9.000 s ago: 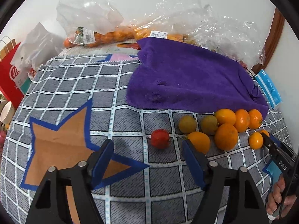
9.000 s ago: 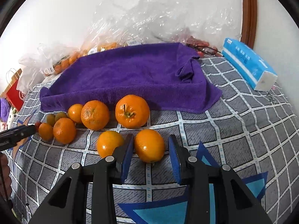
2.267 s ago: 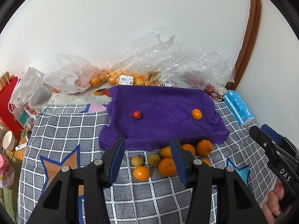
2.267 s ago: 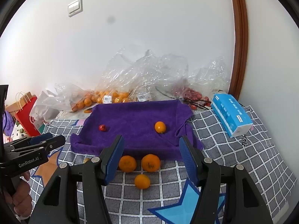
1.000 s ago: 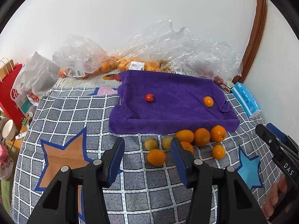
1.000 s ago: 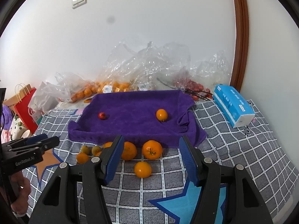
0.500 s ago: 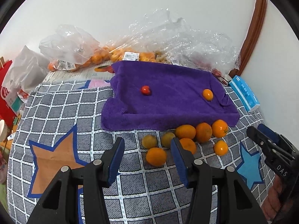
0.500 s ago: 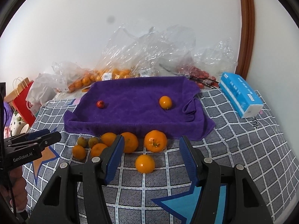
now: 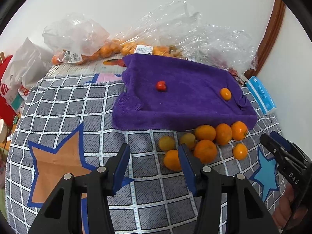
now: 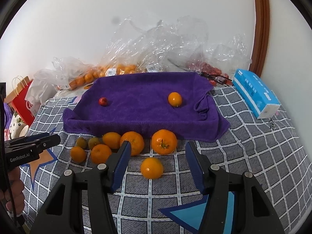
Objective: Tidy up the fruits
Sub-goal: 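Move the right tool to an orange in front of the towel while the left tool approaches another orange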
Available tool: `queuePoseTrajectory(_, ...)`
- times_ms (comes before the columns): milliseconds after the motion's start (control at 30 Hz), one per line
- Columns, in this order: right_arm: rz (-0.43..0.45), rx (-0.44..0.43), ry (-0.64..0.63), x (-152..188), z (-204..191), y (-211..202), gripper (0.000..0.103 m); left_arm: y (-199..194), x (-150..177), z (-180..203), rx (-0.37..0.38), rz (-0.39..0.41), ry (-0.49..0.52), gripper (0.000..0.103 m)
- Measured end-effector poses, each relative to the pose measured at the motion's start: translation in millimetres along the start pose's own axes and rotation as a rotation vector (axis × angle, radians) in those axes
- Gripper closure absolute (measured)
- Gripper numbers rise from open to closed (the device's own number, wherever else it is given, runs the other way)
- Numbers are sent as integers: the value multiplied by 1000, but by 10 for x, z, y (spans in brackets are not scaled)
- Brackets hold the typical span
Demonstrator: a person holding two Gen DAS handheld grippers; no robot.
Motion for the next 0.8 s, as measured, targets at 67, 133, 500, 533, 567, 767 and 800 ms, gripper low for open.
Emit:
queuePoseTrajectory(67,-3,2,2,7,14,18,49,2,7,-27,-5,5,-6,54)
queuePoseTrajectory(133,-7,2,4,15,21,25,49,17,8,-46,-9,0,-10,54)
queuePoseTrajectory(500,-30,-10,51,46,162,84,49,86,-17,-200,-32,-12,-51,54)
queuePoseTrajectory(533,-34,-11,46,62,160,97,49,110,-17,-210,-32,-23,-57,54)
queuePoseTrajectory(567,-41,-12,39,77,153,115,51,126,-14,-222,-31,-29,-61,54)
queuePoseTrajectory(767,-90,-65,2,203,40,285,57,187,0,-279,-19,-55,-85,54)
queuePoseTrajectory(800,-98,-64,-8,229,22,328,57,193,8,-292,-17,-56,-87,54)
Point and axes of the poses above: each gripper's, at about its wrist camera, not at the fingertips, and y roughly the way its jaws point, z to its right, x to its underside, the point moved 5 cm from there along y, roughly the way its jaws point, and after that the axes turned 15 degrees about -x, right-handed, at the moved point
